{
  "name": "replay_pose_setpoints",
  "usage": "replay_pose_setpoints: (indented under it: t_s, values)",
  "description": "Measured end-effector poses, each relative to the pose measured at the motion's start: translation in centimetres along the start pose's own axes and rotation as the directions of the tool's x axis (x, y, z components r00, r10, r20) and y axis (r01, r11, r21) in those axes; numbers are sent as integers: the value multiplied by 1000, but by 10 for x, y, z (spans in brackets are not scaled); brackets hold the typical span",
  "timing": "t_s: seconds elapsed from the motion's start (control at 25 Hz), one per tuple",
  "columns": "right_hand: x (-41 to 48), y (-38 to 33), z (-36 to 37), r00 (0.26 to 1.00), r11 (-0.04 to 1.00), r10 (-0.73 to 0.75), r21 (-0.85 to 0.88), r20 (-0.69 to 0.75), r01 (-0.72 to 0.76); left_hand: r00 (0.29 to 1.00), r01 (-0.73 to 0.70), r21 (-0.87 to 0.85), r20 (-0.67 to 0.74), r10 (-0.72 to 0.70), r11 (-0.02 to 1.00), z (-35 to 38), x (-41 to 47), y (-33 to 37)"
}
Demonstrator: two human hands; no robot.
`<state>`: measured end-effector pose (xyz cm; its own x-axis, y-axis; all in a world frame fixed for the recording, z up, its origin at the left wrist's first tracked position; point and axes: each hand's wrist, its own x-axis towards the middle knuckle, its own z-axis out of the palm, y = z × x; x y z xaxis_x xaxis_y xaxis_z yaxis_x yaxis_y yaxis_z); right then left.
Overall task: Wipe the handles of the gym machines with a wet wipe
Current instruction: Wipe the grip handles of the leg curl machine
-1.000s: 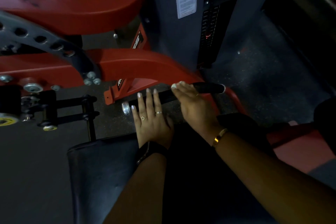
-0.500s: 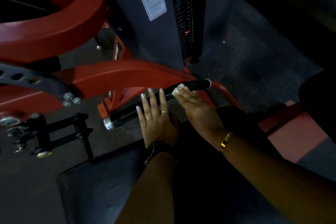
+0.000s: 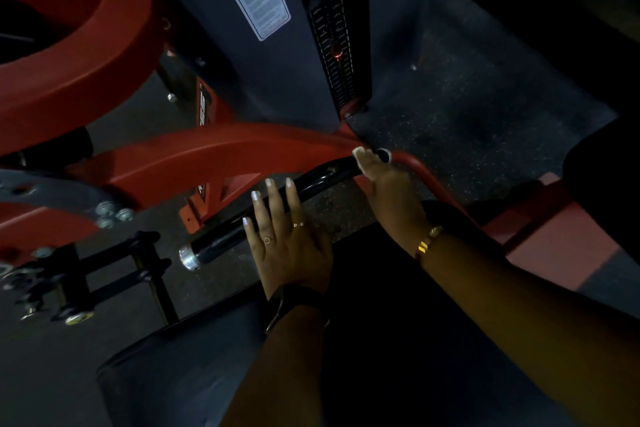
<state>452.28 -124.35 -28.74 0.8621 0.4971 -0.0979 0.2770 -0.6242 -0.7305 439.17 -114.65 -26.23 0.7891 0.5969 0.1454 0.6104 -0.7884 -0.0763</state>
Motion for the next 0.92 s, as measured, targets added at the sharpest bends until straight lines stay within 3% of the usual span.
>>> replay_pose_setpoints:
  t_s: [0.08, 0.16, 0.28, 0.36, 0.48, 0.64, 0.76, 0.84, 0.92]
  values:
    - [18, 1, 1, 994, 993, 110, 48, -14, -109, 1000, -5, 7, -2, 5, 1000, 0, -1, 0]
    - [21, -17, 4, 999, 988, 27, 155, -33, -22, 1000, -2, 14, -6, 2, 1000, 0, 0, 0]
    - [-6, -20, 5, 991, 979, -130, 159, 27, 124, 1000, -2, 10, -18, 2, 1000, -1, -1, 2]
    - [-7, -9, -1, 996, 992, -83, 96, 30, 80, 1000, 4, 9, -6, -4, 1000, 0, 0, 1]
    - [21, 7, -2, 994, 993, 101, 59, 36, -103, 1000, 4, 33, 26, -5, 999, 0, 2, 1]
    - [9, -14, 2, 1000, 991, -10, 131, 0, 10, 999, -1, 23, 53, 0, 1000, -1, 0, 4]
    - [-8, -8, 7, 999, 989, 33, 146, 9, -34, 999, -3, 24, 45, 2, 1000, 1, 1, 0]
    - [17, 13, 15, 991, 988, 135, 77, 11, -136, 999, -2, 20, 49, 1, 1000, 2, 2, 0]
    - [34, 14, 17, 965, 958, 262, 113, 24, -263, 998, -9, 6, 61, 8, 1000, 2, -1, 0]
